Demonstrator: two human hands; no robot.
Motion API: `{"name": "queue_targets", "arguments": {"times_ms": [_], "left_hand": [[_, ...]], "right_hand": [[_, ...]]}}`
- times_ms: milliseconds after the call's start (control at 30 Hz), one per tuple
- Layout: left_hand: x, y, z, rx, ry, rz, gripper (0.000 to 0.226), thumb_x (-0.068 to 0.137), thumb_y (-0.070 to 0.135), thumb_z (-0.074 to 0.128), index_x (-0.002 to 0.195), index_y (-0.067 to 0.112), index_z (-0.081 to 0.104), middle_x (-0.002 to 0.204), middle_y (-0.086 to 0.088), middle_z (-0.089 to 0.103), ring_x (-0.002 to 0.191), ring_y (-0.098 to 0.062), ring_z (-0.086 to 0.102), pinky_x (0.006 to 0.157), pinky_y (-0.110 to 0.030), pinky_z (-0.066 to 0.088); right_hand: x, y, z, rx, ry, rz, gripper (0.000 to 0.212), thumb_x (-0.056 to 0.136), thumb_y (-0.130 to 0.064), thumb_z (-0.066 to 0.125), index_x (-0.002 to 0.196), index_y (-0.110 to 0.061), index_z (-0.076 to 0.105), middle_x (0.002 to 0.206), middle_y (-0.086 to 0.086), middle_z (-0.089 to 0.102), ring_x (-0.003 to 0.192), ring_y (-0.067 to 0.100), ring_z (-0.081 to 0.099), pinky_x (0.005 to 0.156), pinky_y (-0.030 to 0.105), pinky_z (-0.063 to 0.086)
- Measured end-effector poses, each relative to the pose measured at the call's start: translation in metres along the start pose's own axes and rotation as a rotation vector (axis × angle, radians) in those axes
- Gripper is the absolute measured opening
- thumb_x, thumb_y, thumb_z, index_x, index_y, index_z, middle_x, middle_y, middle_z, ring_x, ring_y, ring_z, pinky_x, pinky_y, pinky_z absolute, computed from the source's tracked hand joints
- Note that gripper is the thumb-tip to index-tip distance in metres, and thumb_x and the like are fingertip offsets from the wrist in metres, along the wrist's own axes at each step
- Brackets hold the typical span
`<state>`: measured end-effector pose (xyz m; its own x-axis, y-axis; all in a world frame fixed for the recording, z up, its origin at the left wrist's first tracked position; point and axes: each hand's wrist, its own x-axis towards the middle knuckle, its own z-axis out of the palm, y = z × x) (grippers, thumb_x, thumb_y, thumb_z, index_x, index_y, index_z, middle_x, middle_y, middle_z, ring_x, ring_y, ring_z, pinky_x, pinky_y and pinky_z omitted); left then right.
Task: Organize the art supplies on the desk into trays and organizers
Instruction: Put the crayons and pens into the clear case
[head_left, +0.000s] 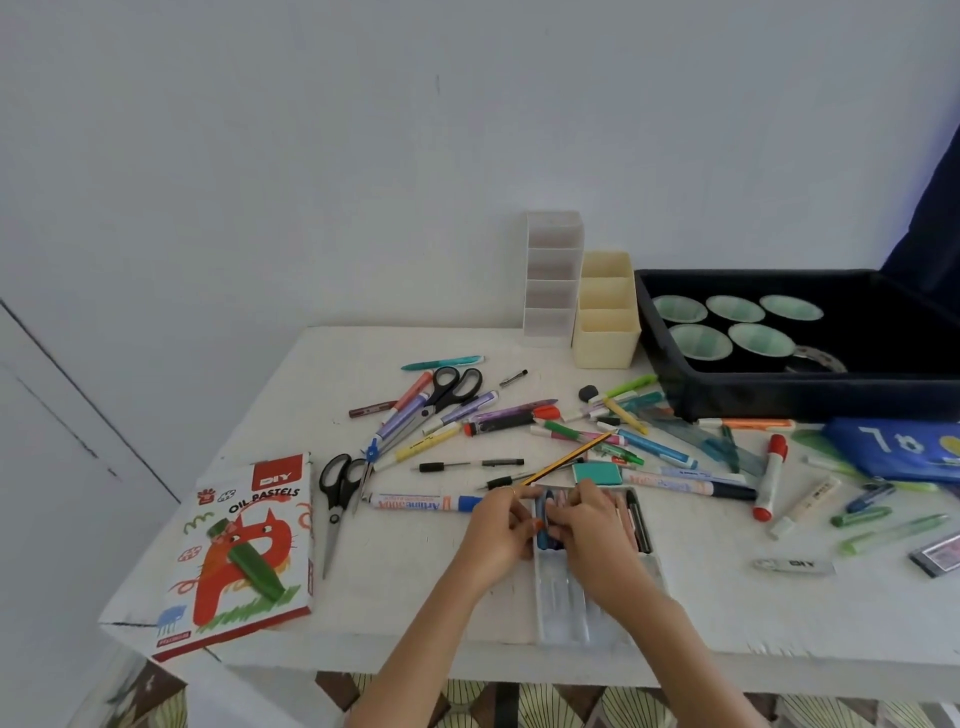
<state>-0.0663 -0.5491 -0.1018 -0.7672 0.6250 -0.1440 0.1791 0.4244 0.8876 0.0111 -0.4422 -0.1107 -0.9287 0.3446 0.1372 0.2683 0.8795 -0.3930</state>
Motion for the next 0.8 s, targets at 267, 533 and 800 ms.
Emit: {"name": "queue_targets", "arguments": {"times_ms": [267, 533, 800], "left_hand": [[-0.002, 0.004, 0.002, 0.037, 0.024, -0.006, 0.036, 0.092, 0.004, 0.053, 0.124, 0.019, 0.053, 0.08, 0.001, 0.053, 0.082, -0.022, 0.064, 0.068, -0.023, 0.054], [-0.008, 0.004, 0.016, 0.09, 0.2, 0.008, 0.031, 0.094, 0.005, 0.047, 0.122, 0.016, 0.057, 0.081, 0.002, 0.05, 0.073, -0.009, 0.052, 0.071, -0.022, 0.049], [-0.023, 0.013, 0.017, 0.123, 0.268, 0.031, 0.03, 0.097, 0.01, 0.043, 0.123, 0.014, 0.056, 0.117, -0.004, 0.06, 0.096, -0.008, 0.056, 0.077, -0.012, 0.044]], "right_hand": [[0.015, -0.003, -0.015, -0.184, -0.12, 0.093, 0.024, 0.09, -0.019, 0.059, 0.113, -0.02, 0.063, 0.113, 0.004, 0.046, 0.109, 0.021, 0.04, 0.091, 0.03, 0.043], [-0.007, -0.007, -0.021, -0.294, -0.14, -0.001, 0.042, 0.093, -0.014, 0.05, 0.134, -0.022, 0.044, 0.142, 0.011, 0.027, 0.13, 0.032, 0.026, 0.111, 0.042, 0.026], [-0.006, -0.001, -0.035, -0.153, -0.124, -0.063, 0.032, 0.098, -0.026, 0.036, 0.128, -0.02, 0.048, 0.128, 0.005, 0.042, 0.117, 0.022, 0.038, 0.102, 0.035, 0.035]]}}
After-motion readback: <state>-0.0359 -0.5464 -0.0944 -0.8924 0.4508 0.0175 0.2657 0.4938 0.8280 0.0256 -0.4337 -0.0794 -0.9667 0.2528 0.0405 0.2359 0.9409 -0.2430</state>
